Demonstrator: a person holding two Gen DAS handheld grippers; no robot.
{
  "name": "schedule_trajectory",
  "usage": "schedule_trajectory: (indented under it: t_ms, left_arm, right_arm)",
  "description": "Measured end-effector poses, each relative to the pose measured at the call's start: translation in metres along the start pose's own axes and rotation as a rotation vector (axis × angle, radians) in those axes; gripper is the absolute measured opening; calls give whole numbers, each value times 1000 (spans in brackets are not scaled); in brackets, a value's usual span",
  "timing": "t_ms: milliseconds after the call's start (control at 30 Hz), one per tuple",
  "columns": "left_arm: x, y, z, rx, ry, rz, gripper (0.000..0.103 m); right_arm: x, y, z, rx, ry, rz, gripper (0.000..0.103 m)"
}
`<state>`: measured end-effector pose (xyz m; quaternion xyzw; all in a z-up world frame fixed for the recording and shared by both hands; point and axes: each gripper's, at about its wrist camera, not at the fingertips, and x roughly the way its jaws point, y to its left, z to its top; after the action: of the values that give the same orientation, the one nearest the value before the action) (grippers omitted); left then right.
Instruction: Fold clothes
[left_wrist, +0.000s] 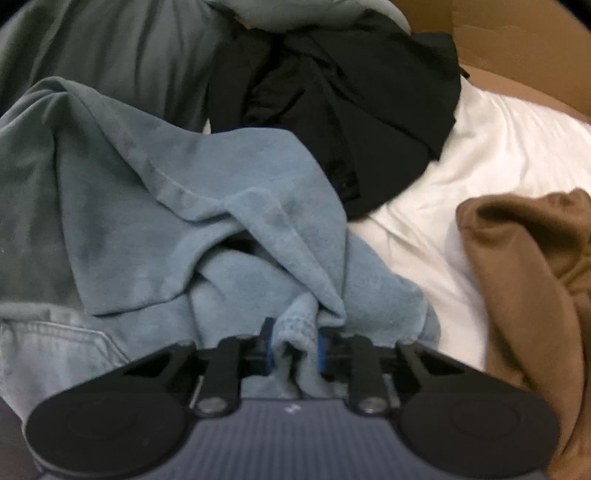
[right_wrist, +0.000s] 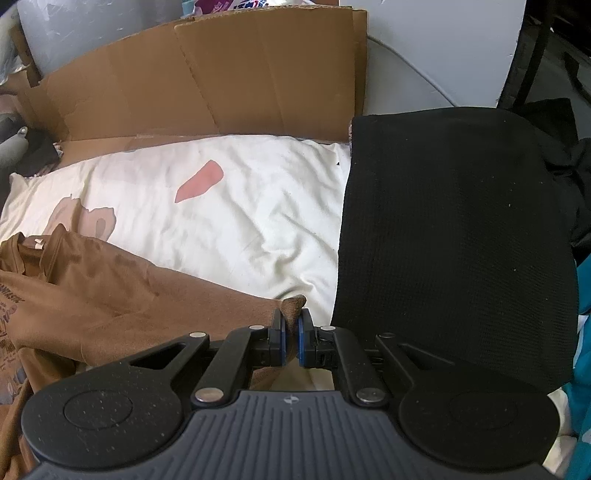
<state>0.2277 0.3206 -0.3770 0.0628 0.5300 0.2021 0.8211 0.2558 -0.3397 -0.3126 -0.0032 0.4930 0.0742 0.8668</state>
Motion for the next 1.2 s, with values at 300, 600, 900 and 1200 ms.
schedule_trajectory:
  t_ms: [300, 600, 900, 1200]
  left_arm:
    - [-13, 34, -10, 66, 16, 89, 14]
    - [-22, 79, -27, 141, 60, 176, 15]
    - [-47, 112, -27, 177, 78, 237, 14]
    - [2, 93, -61, 234, 132, 230, 13]
  right_arm:
    - [1, -3, -2, 4, 5, 5, 5]
    - [0, -3, -2, 7, -1, 9, 5]
    - [2, -4, -1, 9, 1, 11, 5]
    - [4, -3, -3, -1, 15, 16, 5]
